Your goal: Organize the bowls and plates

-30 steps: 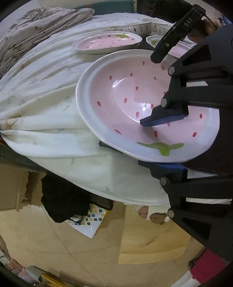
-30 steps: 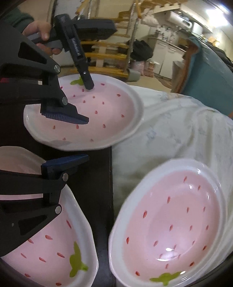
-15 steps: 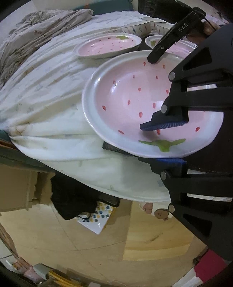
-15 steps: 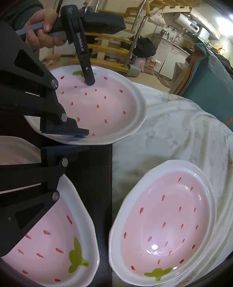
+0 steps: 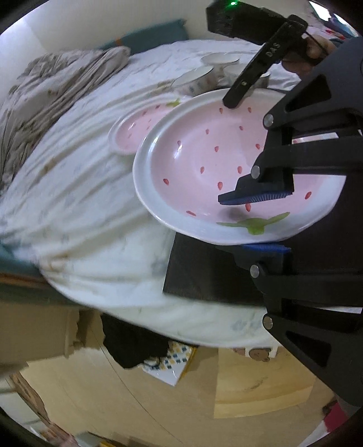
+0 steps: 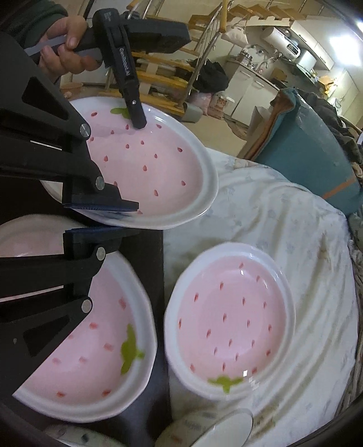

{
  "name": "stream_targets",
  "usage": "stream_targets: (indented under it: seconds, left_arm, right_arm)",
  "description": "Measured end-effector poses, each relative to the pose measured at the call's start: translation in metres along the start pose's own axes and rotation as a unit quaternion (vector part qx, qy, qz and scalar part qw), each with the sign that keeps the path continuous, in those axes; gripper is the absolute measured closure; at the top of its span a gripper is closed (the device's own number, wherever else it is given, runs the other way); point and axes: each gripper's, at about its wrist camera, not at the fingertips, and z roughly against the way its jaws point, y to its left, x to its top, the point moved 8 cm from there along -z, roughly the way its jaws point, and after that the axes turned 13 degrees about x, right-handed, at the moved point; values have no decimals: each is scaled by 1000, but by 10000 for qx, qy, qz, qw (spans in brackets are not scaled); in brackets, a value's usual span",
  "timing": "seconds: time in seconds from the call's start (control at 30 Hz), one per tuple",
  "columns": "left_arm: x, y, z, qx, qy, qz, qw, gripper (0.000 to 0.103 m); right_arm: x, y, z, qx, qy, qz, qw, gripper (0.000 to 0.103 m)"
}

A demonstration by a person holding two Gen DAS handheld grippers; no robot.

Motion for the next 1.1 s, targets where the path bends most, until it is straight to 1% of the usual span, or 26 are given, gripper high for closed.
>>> stream_targets:
  seconds: [0.2,0.43,0.57,0.63,0.77,0.97,1.1]
  left_arm:
    - [-12,-33,5,-195,18,-323,9993,83]
    - [-26,-78,11,-384,32,-872,9954,83]
    - [-32,-99,7,-441,91,-1062,9933,83]
    - [-35,-111,3,-398,89,-1216,9917,83]
    - [-40,-124,-4,-338,155,-1329,9904,83]
    - [-43,-138,-18,-210,239,-1474,9886,83]
    - [-45,-144,-29,-111,341,-1540,9874,83]
  right_arm:
    - [-7,-9,36,-222,-243,-141,9994,92]
    - [-31,-21,80,-441,-447,-279,9976,91]
    - [-44,-33,102,-525,-578,-481,9958,91]
    - [-49,-39,110,-599,-639,-545,9947,91]
    - [-58,-56,120,-709,-719,-777,9918,91]
    - [-71,-75,130,-804,-714,-895,9902,91]
    - [-78,-88,128,-863,-643,-1052,9886,90]
